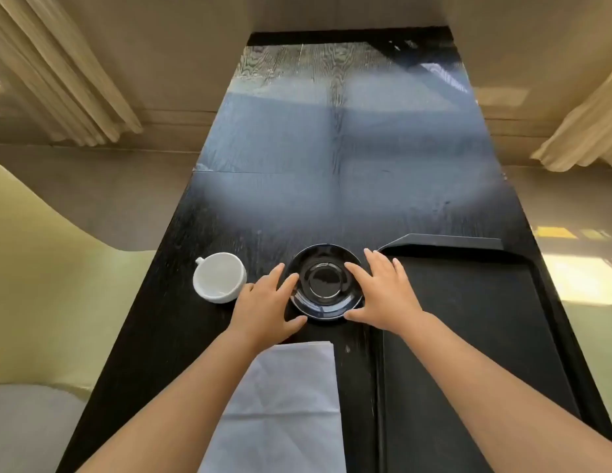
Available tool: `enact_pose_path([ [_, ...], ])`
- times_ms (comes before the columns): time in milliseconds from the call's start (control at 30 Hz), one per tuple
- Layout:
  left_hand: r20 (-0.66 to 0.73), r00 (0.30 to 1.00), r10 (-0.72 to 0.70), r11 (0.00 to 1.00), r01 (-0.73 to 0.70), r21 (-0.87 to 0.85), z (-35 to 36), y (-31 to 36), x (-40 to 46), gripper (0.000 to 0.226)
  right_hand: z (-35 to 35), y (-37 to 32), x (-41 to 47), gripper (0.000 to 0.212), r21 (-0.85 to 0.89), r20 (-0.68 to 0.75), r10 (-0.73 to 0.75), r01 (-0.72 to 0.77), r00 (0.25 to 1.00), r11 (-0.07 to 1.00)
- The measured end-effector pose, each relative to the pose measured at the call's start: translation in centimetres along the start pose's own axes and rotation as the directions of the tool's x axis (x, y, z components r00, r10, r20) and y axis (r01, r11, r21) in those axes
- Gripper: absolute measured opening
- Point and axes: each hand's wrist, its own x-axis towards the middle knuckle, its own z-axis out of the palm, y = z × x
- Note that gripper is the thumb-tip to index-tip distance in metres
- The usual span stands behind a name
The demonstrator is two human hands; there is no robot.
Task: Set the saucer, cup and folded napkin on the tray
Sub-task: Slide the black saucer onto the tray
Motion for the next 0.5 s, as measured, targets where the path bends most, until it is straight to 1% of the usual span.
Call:
enact_pose_path([
  [100, 0.065, 0.998, -0.014, 0.999, 0.017, -0.038, 1.5, 0.0, 1.2, 0.081, 0.8, 0.8, 1.6, 0.096, -0.044, 0.078, -0.038, 0.041, 0.996, 0.998],
  [167, 0.087, 0.996, -0.017, 0.997, 0.023, -0.075, 2.5, -0.1, 1.6, 0.081, 1.4, 1.1, 2.1, 0.097, -0.031, 0.093, -0.058, 0.061, 0.994, 0.998],
  [233, 0.064, 0.998, -0.011, 0.992, 0.019, -0.122, 3.3, 0.0, 1.6, 0.077, 2.1, 1.2, 2.1, 0.096, -0.009, 0.089, -0.074, 0.075, 0.993, 0.997],
  [300, -0.001, 1.0, -0.018, 0.983, 0.017, -0.184, 3.8, -0.2, 1.8, 0.069, 2.5, 1.3, 2.3, 0.095, 0.008, 0.058, -0.081, 0.081, 0.995, 0.997],
  [367, -0.038, 0.999, -0.002, 0.972, -0.006, -0.234, 4.3, -0.2, 2.1, 0.06, 2.8, 1.2, 2.4, 0.091, 0.046, 0.03, -0.083, 0.082, 0.996, 0.996],
  [500, -0.079, 0.996, 0.027, 0.964, -0.047, -0.262, 5.4, -0.3, 2.1, 0.046, 3.1, 1.2, 2.2, 0.084, 0.158, 0.013, -0.081, 0.078, 0.997, 0.984],
])
